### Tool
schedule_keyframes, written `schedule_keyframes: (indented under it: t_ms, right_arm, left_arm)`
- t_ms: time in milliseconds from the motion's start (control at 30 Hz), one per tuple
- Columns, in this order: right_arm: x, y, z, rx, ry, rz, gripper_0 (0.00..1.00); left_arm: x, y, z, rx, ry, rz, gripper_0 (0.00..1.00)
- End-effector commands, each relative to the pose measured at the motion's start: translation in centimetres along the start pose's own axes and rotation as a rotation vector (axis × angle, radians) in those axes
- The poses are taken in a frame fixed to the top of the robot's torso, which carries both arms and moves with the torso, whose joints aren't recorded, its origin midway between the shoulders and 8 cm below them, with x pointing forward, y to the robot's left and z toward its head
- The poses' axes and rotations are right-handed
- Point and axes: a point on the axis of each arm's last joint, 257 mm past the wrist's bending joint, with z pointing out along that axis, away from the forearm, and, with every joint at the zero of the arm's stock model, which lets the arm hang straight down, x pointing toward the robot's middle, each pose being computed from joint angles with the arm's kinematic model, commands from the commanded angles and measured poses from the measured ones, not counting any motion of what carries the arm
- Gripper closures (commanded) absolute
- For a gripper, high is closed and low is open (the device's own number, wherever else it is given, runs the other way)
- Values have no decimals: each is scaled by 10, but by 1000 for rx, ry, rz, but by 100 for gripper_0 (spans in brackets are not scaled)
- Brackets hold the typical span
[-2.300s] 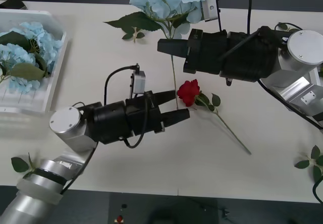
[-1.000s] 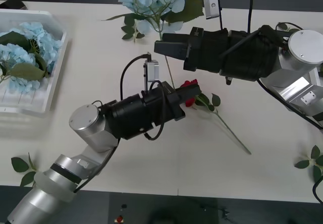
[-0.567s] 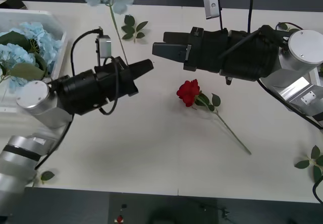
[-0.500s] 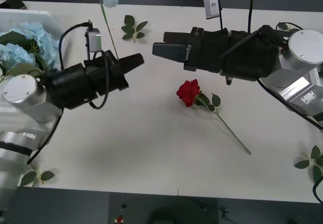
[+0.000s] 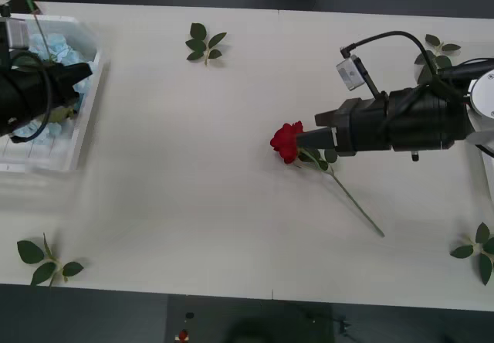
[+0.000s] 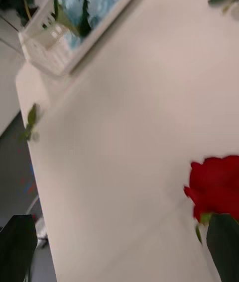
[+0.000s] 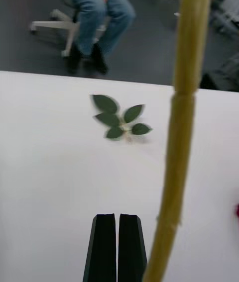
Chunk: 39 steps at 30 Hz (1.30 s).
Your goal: Put the red flowers into the right box and the blue flowers into the left box
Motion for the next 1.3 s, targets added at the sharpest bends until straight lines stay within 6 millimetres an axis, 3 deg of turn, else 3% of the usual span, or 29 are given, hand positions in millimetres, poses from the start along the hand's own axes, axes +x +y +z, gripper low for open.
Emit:
schedule_keyframes:
  t_ms: [33,200,333,700,867,900,967,1033,1100,1133,1167,1200,1300]
  right_arm:
    - [13,-21,-22,84,102,5,0]
    - [58,-58,-39,219,261,-42,0]
    - [86,-76,-36,291,337,-90,0]
    - [116,-113,-3,394,398,-140,0]
    - [116,-123,17,421,369,-152,0]
    - [114,-123,22,420,359,-151,0]
    - [112,-123,31,417,345,-141,0]
    - [108,-121,37,412,332,-139,0]
    - [105,-119,41,409,322,-140,0]
    - [103,-119,43,409,316,-144,17]
    - [102,-118,44,408,313,-146,43]
    - [101,-118,45,408,308,-144,100]
    - [98,-117,49,409,295,-155,100]
  left_arm:
    - [-18,46,-20,-153,-2,17,100]
    - [-29,111,-50,-388,-12,113,100]
    - [-32,142,-73,-504,-6,153,100]
    - [-27,188,-123,-664,25,168,100]
    - [-25,191,-134,-683,36,189,97]
    - [-25,190,-137,-686,36,198,93]
    - [-27,189,-140,-689,34,208,47]
    - [-26,188,-140,-689,35,209,29]
    - [-27,189,-141,-692,32,210,21]
    - [-27,189,-142,-694,29,211,19]
    - [-27,189,-142,-693,28,210,18]
    - [-26,188,-141,-689,27,209,17]
    - [-24,184,-138,-666,18,200,14]
